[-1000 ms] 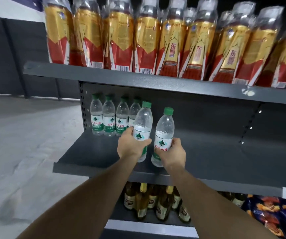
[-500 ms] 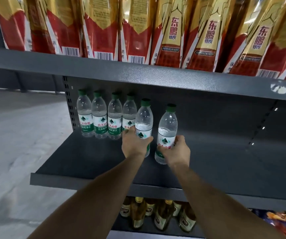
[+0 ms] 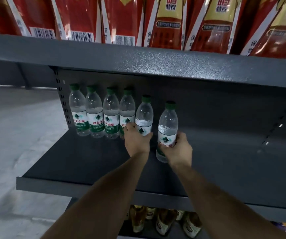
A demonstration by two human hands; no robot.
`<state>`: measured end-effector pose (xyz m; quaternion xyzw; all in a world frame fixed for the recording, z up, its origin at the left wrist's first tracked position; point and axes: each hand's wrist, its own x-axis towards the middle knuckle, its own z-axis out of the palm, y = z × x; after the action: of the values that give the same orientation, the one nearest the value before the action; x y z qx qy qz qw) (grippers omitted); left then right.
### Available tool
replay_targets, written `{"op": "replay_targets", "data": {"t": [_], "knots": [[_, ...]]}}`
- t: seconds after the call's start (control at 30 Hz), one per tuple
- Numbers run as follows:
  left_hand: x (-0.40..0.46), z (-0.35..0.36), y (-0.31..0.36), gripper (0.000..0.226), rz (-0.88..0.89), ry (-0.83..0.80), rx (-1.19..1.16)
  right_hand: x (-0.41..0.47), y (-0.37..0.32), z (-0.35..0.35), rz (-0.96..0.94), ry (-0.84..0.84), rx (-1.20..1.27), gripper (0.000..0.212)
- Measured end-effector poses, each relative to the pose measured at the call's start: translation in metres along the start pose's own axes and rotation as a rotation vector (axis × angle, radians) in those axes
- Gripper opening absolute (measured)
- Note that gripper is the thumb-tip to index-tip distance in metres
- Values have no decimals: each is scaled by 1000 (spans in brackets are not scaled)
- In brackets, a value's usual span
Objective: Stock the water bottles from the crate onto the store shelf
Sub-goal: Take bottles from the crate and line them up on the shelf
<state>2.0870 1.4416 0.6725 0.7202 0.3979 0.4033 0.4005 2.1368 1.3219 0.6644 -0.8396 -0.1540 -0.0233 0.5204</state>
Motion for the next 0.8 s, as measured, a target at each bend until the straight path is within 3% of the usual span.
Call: {"op": "replay_targets", "data": {"t": [0.27, 0.43, 0.8], "knots": [[14, 18, -5, 64, 46, 27, 16, 9, 3, 18, 4, 45, 45, 53], [22, 24, -3, 69, 45, 68, 182, 18, 6, 23, 16, 68, 59, 53], [35, 31, -9, 72, 54, 99, 164, 38, 2, 39, 7, 69, 91, 56]]}}
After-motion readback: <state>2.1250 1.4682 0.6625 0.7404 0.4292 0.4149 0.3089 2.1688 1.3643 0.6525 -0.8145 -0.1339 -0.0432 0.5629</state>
